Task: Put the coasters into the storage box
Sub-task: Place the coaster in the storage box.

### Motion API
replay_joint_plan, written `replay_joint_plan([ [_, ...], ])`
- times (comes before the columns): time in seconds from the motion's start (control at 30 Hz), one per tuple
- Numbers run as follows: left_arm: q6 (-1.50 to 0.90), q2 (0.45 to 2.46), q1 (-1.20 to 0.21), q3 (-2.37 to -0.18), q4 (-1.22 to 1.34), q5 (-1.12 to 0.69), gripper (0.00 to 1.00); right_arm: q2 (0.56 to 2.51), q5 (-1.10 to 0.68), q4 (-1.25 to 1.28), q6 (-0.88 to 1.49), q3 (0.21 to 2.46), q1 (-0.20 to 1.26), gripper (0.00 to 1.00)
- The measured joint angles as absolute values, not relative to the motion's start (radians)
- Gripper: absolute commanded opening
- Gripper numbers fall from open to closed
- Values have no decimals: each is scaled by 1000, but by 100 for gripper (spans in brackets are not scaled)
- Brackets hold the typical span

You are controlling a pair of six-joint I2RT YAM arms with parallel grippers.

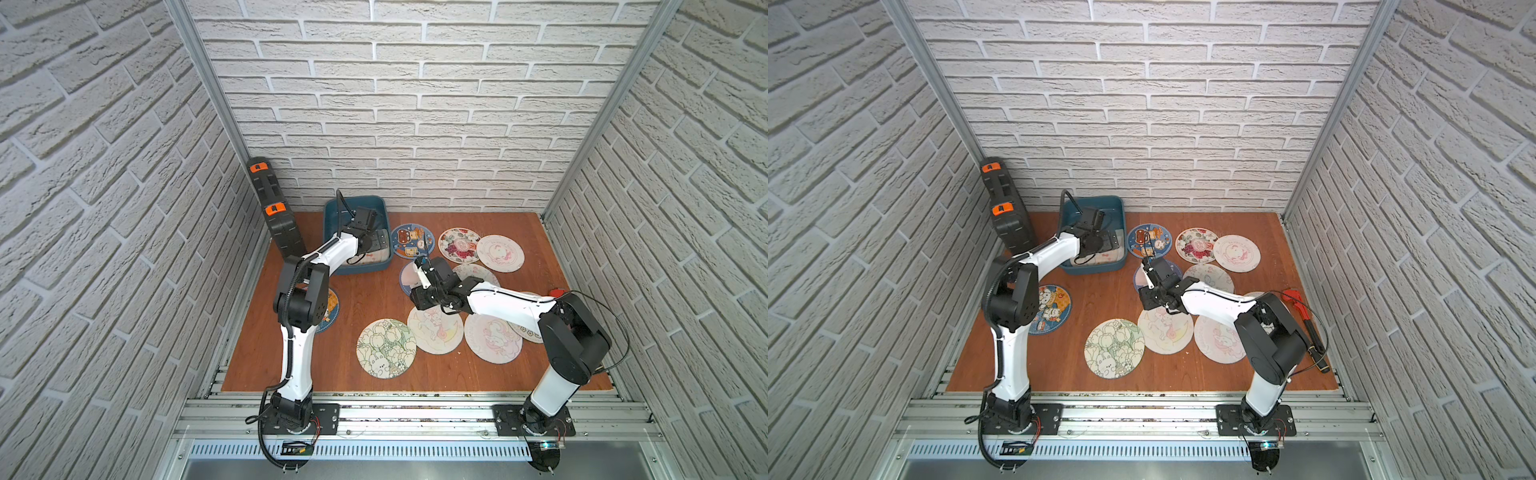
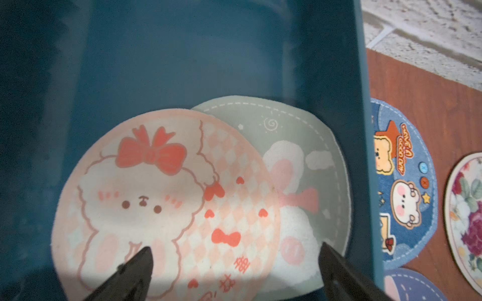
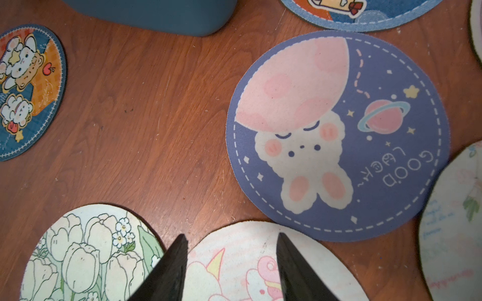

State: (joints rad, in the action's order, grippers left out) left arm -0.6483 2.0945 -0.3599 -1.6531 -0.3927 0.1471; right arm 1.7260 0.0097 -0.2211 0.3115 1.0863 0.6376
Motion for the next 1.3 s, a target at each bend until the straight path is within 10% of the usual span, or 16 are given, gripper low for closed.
replay_joint_plan([
  [1.3,-893,1409,-488,-913,-667,378,98,1738,-17,-213,346,1142,766,55],
])
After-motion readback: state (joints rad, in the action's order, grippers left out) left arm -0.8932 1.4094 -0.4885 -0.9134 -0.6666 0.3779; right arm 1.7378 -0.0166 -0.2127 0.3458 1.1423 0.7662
